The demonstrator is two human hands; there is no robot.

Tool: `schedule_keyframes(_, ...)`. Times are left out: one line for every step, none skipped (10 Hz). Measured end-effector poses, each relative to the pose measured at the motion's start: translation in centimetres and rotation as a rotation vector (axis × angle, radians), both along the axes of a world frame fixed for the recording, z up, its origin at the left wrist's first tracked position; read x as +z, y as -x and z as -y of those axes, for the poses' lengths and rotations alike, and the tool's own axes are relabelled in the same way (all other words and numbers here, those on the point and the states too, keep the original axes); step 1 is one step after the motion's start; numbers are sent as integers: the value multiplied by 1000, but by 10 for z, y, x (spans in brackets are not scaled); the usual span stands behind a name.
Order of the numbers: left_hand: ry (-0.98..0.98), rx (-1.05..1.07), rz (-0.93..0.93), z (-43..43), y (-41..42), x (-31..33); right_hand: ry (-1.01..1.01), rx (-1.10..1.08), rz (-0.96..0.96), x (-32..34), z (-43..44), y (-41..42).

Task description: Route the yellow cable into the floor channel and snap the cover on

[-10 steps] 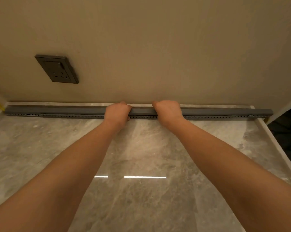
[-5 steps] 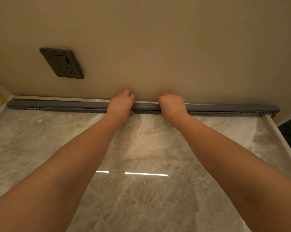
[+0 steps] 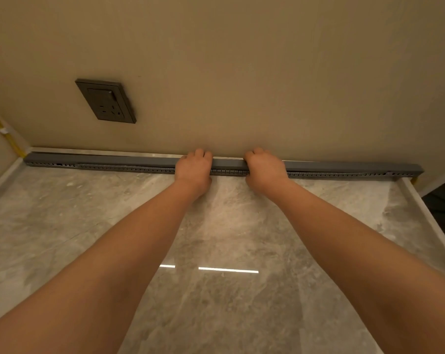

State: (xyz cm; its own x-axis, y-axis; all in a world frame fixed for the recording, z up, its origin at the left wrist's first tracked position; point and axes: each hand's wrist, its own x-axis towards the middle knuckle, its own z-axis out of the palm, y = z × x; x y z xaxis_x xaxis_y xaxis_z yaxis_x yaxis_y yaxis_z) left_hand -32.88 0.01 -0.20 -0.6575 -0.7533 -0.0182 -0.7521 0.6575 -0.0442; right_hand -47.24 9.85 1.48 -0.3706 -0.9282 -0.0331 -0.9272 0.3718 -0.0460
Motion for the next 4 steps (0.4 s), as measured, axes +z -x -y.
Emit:
schedule_keyframes(-4, -6, -30, -6, -1, 3, -28, -2, 74, -1, -4, -1)
schedule_keyframes(-11, -14, -58, -13, -2, 9, -52, -50, 201, 5, -7, -5)
schedule_keyframes(-36, -20, -70, -21, -2, 17, -27, -102, 342, 14, -10, -9)
schedule_keyframes(-44, -24, -114, -28, -2, 25, 16, -131, 404, 26, -17, -16)
